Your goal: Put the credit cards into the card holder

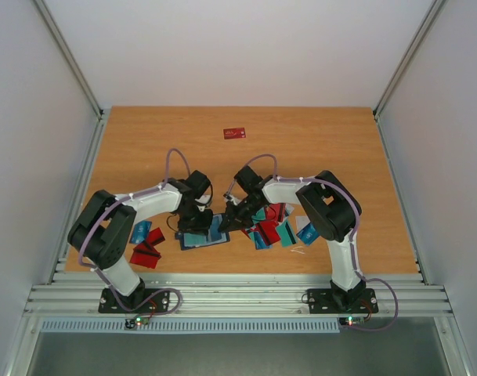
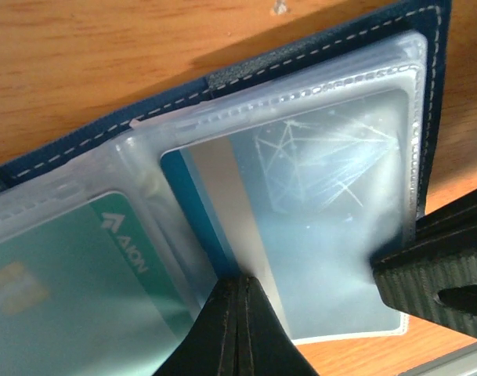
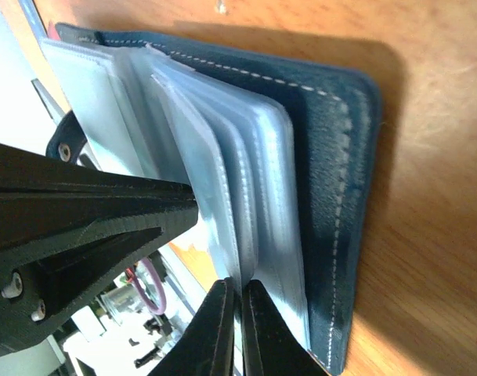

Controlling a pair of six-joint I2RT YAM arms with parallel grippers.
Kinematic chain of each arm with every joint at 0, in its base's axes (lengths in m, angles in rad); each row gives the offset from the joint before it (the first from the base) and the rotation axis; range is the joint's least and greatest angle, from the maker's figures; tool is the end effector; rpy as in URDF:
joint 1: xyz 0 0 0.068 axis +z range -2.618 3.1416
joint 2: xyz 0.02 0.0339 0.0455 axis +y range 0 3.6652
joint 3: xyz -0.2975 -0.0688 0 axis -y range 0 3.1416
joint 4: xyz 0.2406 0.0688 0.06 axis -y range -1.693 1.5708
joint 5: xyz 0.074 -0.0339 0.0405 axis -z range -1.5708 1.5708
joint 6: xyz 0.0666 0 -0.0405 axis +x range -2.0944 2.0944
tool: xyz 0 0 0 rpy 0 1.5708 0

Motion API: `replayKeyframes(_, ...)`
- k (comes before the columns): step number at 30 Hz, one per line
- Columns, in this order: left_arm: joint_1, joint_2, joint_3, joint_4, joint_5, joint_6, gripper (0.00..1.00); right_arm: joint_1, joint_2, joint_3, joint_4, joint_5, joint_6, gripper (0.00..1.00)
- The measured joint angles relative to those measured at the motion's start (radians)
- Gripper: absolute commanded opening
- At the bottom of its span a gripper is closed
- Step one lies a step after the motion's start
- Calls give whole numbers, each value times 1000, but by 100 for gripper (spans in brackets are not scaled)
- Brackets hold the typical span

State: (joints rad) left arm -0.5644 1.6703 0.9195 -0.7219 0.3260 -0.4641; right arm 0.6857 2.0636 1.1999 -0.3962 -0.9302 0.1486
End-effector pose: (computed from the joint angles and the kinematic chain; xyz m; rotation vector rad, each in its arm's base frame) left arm 0.2250 -0.1677 0.1528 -0.1760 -3.0192 0.5061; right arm 0.2738 0.2930 0.1233 0.9157 -2.5319 -1.4019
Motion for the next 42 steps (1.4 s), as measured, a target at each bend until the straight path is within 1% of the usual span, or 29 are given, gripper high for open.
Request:
replayKeyframes(2,0,0,-1,2,3,-3,0,1,0,3,-12,2,-8,1)
replayKeyframes(10,0,-2,-4,10,15,-38,1,4,0,27,-64,16,-39,1)
replayKeyframes(15,-2,-22,-5,16,21,-68,15,10,-5,83,-170,69,-96,1)
replayKeyframes(19,-3,-93,0,-12,-2,-85,20,13,-16,121,-266,124,-147,1)
replayKeyframes(23,-2,-171,15,-60,-54,-82,21,13,-17,147,-346,172,-181,1)
replayKeyframes(26,5,-194,10,-92,-95,-77,20,13,-17,176,-406,203,-200,1)
replayKeyframes(35,38,-198,-107,-129,-181,-77,20,17,-16,288,-547,276,-220,1)
replayKeyframes(42,43,-147,-130,-104,-184,-78,19,24,4,323,-600,299,-230,2)
